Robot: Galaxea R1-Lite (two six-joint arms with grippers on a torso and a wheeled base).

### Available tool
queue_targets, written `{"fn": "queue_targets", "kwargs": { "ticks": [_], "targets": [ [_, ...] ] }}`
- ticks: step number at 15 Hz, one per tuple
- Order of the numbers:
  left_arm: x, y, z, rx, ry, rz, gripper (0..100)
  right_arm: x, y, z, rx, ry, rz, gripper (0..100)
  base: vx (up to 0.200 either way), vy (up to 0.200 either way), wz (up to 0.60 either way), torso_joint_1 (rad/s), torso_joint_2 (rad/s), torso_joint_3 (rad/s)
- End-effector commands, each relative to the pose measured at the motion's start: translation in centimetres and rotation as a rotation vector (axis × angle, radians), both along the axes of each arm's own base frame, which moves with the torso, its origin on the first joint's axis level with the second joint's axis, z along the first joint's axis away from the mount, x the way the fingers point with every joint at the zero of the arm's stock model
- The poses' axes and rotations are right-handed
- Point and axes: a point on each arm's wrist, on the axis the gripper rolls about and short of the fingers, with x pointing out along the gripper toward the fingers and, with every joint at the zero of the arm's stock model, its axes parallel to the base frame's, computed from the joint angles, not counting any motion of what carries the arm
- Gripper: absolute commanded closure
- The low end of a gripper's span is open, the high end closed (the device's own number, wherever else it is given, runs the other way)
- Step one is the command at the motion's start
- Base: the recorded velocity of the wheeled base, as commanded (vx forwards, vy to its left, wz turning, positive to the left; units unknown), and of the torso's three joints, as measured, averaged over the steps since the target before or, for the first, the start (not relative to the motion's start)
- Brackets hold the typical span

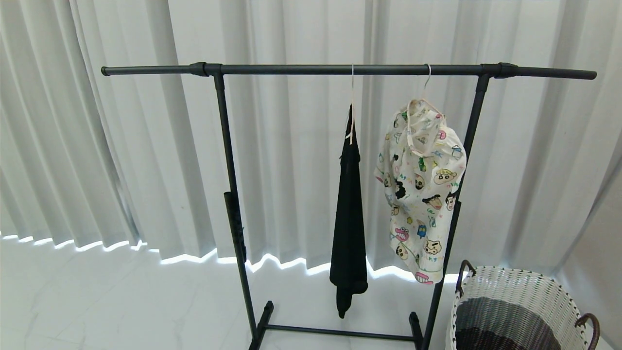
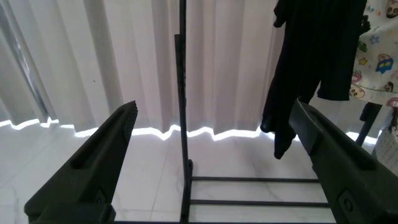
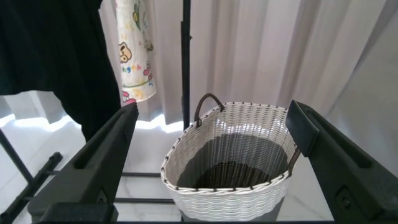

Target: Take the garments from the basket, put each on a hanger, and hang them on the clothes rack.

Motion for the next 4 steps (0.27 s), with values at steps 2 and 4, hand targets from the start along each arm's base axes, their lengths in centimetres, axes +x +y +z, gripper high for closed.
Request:
{"fn": "queue_targets", "kwargs": {
  "ticks": [2,4],
  "targets": [
    [0.0,0.0,0.0,0.0,0.0,0.0,0,-0.02,0.0,-0.01,-0.007,-0.002,-0.001,0,0.0,0.0,0.0,0.0,0.0,0.0],
    [0.0,0.0,0.0,0.0,0.0,0.0,0,-0.02,0.0,-0.01,-0.007,-0.002,-0.001,0,0.0,0.0,0.0,0.0,0.0,0.0]
  ]
}}
